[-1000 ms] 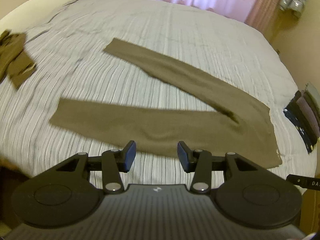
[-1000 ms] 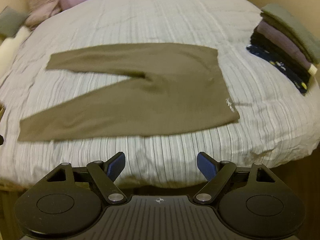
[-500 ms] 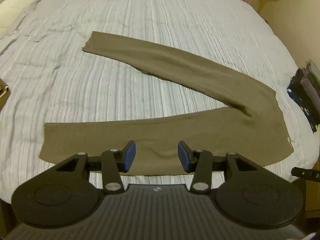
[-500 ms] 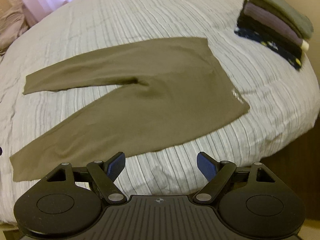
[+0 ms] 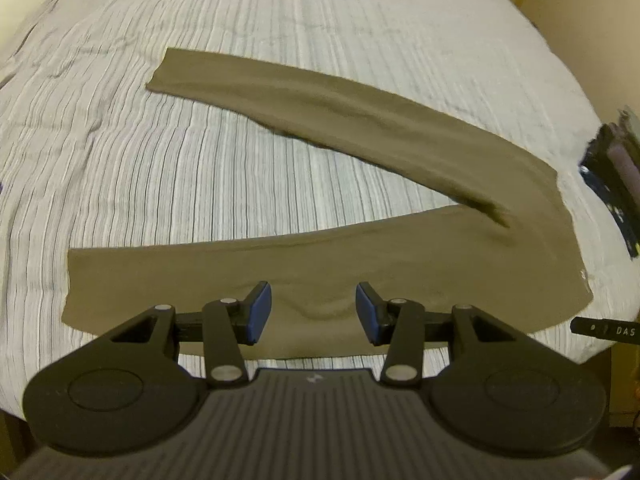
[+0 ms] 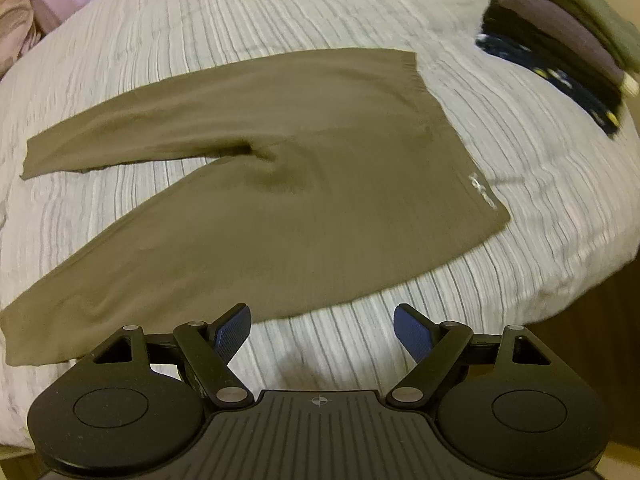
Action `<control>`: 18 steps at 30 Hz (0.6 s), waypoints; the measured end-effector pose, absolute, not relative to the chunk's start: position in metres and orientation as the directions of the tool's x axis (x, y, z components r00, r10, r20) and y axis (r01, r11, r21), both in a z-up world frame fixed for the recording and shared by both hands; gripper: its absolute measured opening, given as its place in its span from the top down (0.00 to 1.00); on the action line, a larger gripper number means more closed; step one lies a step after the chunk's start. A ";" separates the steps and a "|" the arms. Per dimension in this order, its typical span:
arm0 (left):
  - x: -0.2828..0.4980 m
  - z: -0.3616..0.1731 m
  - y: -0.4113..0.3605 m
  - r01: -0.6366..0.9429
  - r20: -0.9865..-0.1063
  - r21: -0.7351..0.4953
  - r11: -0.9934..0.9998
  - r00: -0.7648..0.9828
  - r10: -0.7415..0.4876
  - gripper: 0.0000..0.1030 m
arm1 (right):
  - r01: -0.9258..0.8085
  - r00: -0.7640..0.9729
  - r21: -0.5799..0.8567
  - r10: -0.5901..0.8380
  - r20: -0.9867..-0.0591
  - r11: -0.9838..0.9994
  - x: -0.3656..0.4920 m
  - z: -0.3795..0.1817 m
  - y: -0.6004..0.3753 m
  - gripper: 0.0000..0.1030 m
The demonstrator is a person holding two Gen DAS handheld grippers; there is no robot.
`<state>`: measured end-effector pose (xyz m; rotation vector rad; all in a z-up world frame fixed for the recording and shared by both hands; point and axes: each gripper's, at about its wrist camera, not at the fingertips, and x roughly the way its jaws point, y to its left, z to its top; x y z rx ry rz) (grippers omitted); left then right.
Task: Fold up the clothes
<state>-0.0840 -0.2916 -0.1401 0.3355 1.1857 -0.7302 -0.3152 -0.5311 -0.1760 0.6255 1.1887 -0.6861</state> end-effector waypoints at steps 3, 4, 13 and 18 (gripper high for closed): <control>-0.084 -0.149 -0.307 0.675 -0.928 -0.140 0.725 0.166 -0.333 0.59 | 0.722 0.241 0.086 -0.132 -0.962 0.687 -0.306 -0.183 -0.549 0.21; -0.084 -0.152 -0.312 0.678 -0.930 -0.142 0.721 0.159 -0.332 0.59 | 0.715 0.243 0.086 -0.131 -0.961 0.694 -0.304 -0.187 -0.556 0.21; -0.065 -0.199 -0.370 0.736 -0.929 -0.153 0.659 0.122 -0.350 0.57 | 0.659 0.257 0.089 -0.112 -0.960 0.747 -0.291 -0.234 -0.633 0.21; -0.031 -0.233 -0.410 0.788 -0.911 -0.149 0.598 0.125 -0.392 0.57 | 0.567 0.312 0.082 -0.122 -0.942 0.819 -0.268 -0.248 -0.684 0.21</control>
